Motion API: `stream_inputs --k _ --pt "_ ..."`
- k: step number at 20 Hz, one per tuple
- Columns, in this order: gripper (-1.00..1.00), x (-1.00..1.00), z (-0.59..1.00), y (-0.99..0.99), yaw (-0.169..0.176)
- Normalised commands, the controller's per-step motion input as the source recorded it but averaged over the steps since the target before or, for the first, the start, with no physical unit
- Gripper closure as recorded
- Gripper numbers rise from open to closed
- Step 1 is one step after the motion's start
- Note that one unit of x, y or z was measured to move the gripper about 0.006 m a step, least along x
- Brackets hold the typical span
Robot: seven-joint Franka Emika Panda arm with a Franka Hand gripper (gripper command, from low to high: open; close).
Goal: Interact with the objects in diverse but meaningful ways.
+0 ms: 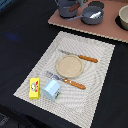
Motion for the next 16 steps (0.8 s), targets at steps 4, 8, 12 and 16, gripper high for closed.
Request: stream_inputs --k 4,8,12,16 --pt "1.0 0.79 0.27 0.61 0.0" --pt "1.0 0.79 0.28 0.61 0.0" --pt "1.0 0.79 0.27 0.61 0.0" --pt "1.0 0.78 0.26 0.61 0.0"
